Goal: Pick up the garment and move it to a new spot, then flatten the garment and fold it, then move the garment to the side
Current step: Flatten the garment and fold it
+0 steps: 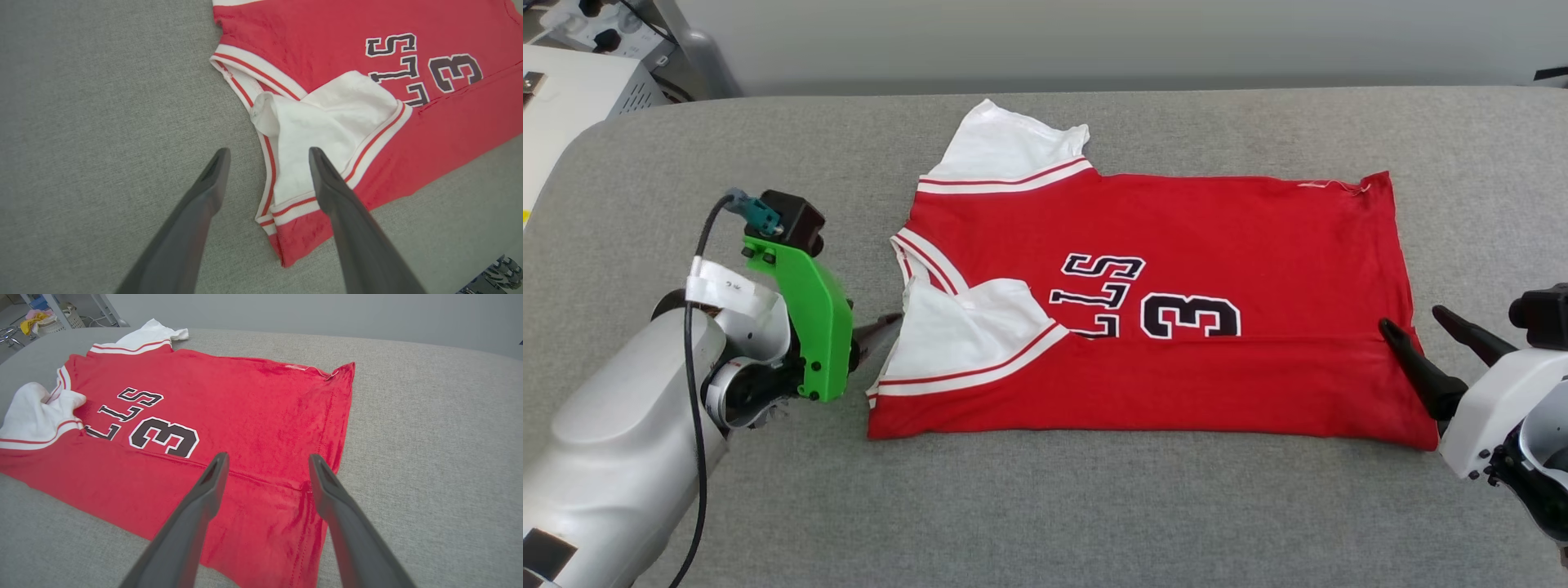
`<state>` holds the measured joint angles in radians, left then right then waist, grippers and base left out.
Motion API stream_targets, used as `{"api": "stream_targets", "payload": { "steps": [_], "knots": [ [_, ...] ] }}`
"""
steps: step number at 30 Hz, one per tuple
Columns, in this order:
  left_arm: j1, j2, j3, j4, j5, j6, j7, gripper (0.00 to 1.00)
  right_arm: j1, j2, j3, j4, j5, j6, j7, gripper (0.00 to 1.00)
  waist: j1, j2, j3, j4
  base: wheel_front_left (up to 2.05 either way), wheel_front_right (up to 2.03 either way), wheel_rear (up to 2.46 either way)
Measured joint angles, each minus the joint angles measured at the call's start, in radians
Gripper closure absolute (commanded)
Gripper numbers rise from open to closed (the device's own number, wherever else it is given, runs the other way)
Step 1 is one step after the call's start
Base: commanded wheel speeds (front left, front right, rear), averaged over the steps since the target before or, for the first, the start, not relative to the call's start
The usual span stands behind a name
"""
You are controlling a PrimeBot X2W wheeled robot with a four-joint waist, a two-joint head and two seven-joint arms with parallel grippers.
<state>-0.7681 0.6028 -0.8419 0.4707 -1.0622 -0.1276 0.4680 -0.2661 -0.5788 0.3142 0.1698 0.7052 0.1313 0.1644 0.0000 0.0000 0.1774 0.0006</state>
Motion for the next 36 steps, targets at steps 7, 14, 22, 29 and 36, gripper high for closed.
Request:
{"api": "stream_targets", "payload": {
  "steps": [7,14,22,29,36],
  "knots": [
    [-0.022,0.023,-0.096,-0.020,-0.035,0.000,0.215,0.00,0.000,0.010,0.000,-0.014,-0.001,0.000,0.035,0.00,0.0000,0.0000,0.018,-0.018,0.00,0.00,0.00],
    [-0.020,0.010,-0.175,0.071,-0.001,0.000,0.247,0.00,-0.004,0.025,0.024,-0.007,-0.001,0.000,0.047,0.00,0.0000,0.0000,0.047,-0.050,0.00,0.00,0.00],
    [-0.004,-0.010,-0.199,0.107,0.020,0.000,0.146,1.00,-0.023,0.027,0.043,0.007,0.003,0.000,0.041,0.00,0.0000,0.0001,0.049,-0.063,0.00,0.00,0.00],
    [0.016,-0.037,-0.225,0.123,0.027,0.000,0.020,1.00,-0.045,-0.015,0.041,0.001,0.001,0.000,0.053,0.00,0.0000,0.0000,0.017,-0.052,0.00,0.00,0.00],
    [0.034,-0.011,-0.230,0.047,0.015,0.000,-0.059,1.00,-0.111,-0.129,0.064,-0.040,0.006,0.000,0.219,0.00,0.0000,0.0000,-0.013,-0.034,0.00,0.00,0.00]
  ]
}}
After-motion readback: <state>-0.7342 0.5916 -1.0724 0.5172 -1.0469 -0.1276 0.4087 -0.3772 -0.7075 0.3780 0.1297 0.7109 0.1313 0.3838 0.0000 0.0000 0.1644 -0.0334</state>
